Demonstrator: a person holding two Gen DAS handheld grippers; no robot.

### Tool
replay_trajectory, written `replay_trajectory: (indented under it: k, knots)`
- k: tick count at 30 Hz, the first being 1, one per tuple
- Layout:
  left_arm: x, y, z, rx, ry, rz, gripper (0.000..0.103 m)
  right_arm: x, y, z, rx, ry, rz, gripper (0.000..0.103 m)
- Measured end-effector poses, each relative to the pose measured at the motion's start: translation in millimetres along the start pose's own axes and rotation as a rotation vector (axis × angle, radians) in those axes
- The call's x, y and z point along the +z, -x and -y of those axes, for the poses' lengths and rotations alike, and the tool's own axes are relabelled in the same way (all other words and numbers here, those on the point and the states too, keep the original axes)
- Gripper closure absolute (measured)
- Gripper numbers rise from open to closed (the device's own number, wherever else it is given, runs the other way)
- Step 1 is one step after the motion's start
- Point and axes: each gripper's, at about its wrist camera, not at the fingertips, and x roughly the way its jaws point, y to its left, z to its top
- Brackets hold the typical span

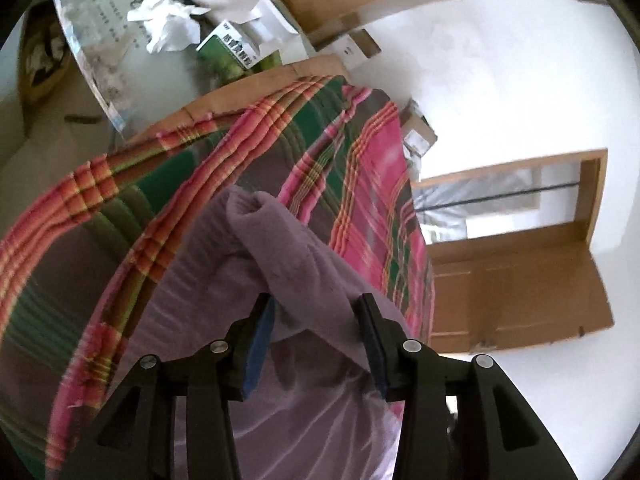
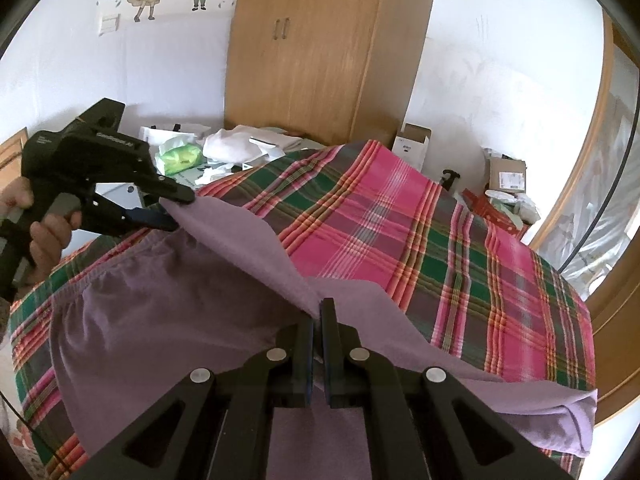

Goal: Fold clothes
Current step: 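Lift the mauve blanket edge with both grippers and pull it across the bed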

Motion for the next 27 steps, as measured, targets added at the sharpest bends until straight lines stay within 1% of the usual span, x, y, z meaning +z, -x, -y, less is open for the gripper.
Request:
replay_trajectory:
  k: [3, 5, 6, 7, 9, 10, 12, 16, 20, 25, 27]
  knots:
    - [-1, -2, 0, -0.006, 0.033, 0.016, 0.06, -4, 1, -2, 0.004, 0.0, 0.001, 0.1]
    - [-2, 0, 1, 0.0, 0.031, 0.035, 0.06, -7, 2, -3, 0.008, -0.008, 0.003, 0.1]
    - [-2, 2, 2, 0.002, 0.03, 0.043, 0.063, -8, 4, -4, 0.008, -0.01, 0.006, 0.1]
    - [-3, 3, 3, 0.0, 0.03, 0.05, 0.066, -9, 5, -4, 0.008, -0.013, 0.009, 0.1]
    - [-5, 6, 4, 0.001, 0.026, 0.063, 0.079, -12, 6, -5, 0.008, -0.017, 0.012, 0.1]
    - [-6, 7, 4, 0.006, 0.021, 0.068, 0.081, -13, 7, -6, 0.007, -0.019, 0.014, 0.1]
    - [-6, 12, 3, 0.012, 0.015, 0.077, 0.093, -15, 10, -7, 0.005, -0.023, 0.019, 0.1]
    - [-10, 23, -1, 0.011, 0.009, 0.095, 0.097, -17, 17, -8, -0.005, -0.03, 0.034, 0.1]
    - [-15, 33, 4, -0.008, -0.009, 0.123, 0.097, -19, 27, -13, -0.025, -0.018, 0.06, 0.1]
    - [-27, 53, 16, -0.021, -0.073, 0.151, 0.097, -21, 46, -19, -0.046, 0.001, 0.105, 0.1]
    - [-34, 61, 17, -0.029, -0.08, 0.163, 0.097, -23, 55, -23, -0.052, 0.008, 0.124, 0.1]
